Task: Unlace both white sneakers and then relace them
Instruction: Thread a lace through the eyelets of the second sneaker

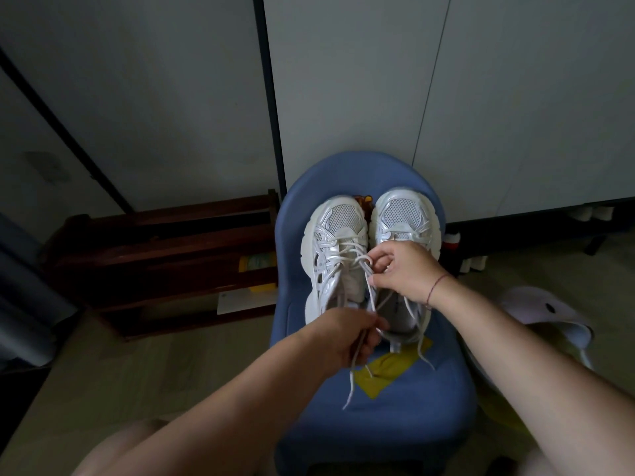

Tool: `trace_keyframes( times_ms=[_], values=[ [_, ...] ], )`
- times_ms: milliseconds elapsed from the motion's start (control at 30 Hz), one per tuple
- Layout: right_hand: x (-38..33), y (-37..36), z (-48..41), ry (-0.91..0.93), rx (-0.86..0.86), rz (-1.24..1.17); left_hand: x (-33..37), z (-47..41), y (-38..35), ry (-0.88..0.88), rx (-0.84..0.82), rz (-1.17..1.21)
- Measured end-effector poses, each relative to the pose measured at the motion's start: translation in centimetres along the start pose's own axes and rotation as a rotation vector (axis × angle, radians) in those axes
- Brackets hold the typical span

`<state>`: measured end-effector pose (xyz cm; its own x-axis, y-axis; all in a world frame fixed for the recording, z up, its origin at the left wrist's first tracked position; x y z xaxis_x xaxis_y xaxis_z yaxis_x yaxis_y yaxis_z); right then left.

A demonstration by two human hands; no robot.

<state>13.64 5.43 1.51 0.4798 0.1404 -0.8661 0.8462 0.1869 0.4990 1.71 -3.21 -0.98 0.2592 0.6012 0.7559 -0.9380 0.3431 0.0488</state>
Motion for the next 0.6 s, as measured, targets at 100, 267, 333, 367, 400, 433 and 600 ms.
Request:
trace_keyframes(
  times_ms=[100,267,333,367,400,433,600],
  values=[
    [0.0,0.0,0.0,-0.004,0.005,0.003,-0.7,0.9,0.3,0.012,-0.047,-0.129],
    [0.0,-0.1,0.1,-0.019,0.002,0.012,-0.8,1.5,1.0,-0.015,-0.08,-0.237],
    [0.0,-0.1,0.2,-0.029,0.014,0.017,-0.6,1.7,1.0,-0.064,-0.067,-0.22],
    [-0.1,-0.2,0.4,-0.027,0.027,0.034,-0.4,1.8,0.9,-0.097,-0.052,-0.202],
    [-0.3,-0.2,0.6,-0.022,0.045,0.06,-0.2,1.9,0.9,-0.135,-0.026,-0.199],
    [-0.6,-0.2,0.9,-0.017,0.065,0.087,0.0,2.0,0.9,-0.178,0.008,-0.216],
    [-1.6,-0.4,3.0,-0.104,0.06,0.04,0.9,2.3,1.7,-0.346,0.118,-0.327]
  ],
)
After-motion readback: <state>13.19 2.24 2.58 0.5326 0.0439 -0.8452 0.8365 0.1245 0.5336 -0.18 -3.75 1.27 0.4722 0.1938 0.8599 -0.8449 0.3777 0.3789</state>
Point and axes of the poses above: each hand's wrist, its own z-axis away from the middle knuckle, its own y-axis out of the back of the hand, x = y × z, the point moved 3 cm from there along -z, towards the middle knuckle, and after that the axes turned 12 degrees about -z, right-handed, at the moved point
